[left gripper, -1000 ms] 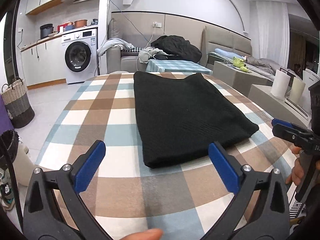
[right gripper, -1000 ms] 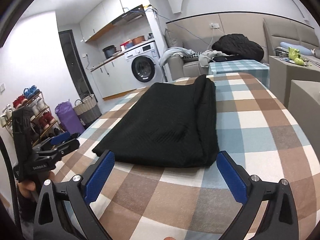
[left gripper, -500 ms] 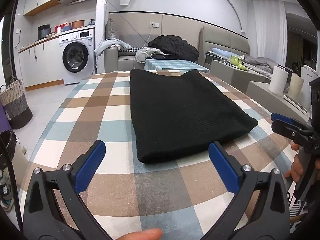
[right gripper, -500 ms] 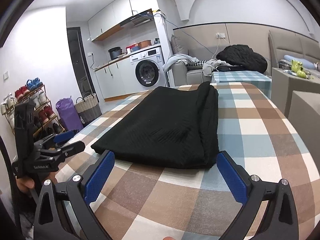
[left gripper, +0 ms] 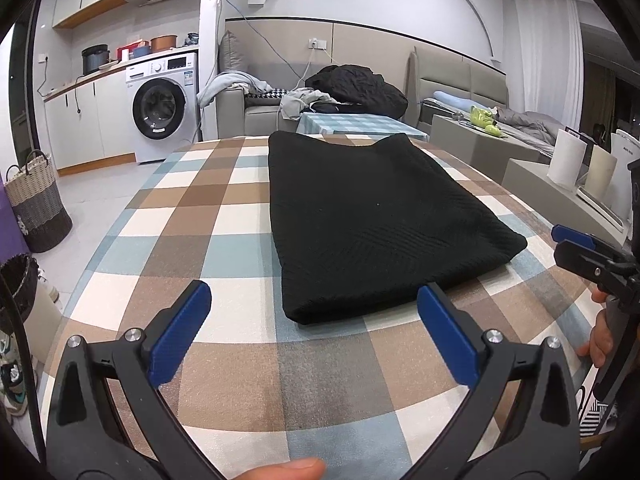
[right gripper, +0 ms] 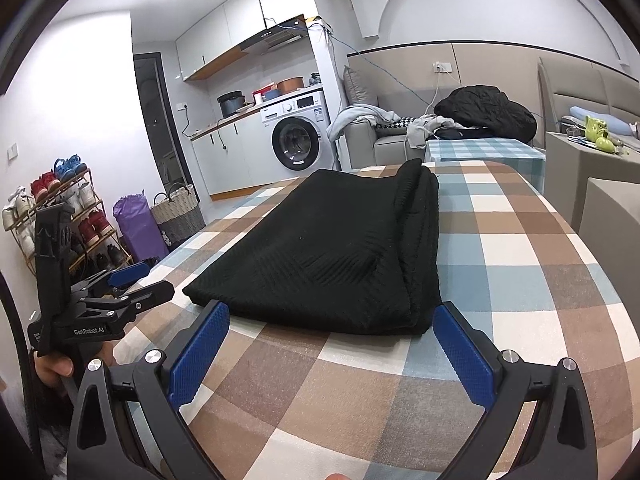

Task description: Fold small clothes

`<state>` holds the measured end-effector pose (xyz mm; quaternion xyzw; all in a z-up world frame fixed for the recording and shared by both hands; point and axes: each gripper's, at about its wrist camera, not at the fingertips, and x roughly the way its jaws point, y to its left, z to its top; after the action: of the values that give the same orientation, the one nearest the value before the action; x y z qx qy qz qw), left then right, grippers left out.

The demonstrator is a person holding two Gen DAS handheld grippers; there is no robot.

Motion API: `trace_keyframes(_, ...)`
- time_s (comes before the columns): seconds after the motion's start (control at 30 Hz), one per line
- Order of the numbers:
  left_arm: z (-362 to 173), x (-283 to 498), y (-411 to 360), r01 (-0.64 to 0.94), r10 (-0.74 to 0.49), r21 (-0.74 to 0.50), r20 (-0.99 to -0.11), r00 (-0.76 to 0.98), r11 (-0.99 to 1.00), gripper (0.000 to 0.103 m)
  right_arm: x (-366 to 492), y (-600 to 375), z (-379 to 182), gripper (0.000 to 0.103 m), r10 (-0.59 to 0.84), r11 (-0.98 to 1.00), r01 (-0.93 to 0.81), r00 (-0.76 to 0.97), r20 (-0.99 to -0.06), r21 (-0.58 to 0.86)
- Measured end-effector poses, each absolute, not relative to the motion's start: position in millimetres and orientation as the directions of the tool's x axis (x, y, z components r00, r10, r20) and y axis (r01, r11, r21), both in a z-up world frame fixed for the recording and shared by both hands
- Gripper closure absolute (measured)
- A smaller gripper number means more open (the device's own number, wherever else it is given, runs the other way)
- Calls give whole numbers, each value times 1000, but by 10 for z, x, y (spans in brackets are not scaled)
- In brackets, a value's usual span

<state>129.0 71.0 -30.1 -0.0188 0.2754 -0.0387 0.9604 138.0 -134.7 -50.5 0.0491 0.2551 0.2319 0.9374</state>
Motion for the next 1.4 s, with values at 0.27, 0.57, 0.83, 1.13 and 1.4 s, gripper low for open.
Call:
trace_keyframes(0.27,-306,1297,699,70,-93,-63,-529,844,996,1,1379,-1350,-509,0,459,888,-407,763,-455,213)
trace_keyframes(0.57,-314,1296,689,75,-99,-66,-533,840,995,1,1402,-1367,-517,0,461,888,-403,760,-459,223)
trace_keyframes(0.83,-312,1296,691,75,-98,-66,-534,840,995,1,1409,-1367,-520,0,460,888,-405,760,-460,219)
trace_keyframes(1.13,-328,1292,672,77,-100,-64,-534,840,995,1,1411,-1368,-521,0,459,888,-404,760,-460,219)
trace_keyframes(1.4,-327,1292,673,77,-100,-64,-534,840,995,1,1400,-1364,-518,0,458,889,-403,761,-460,219)
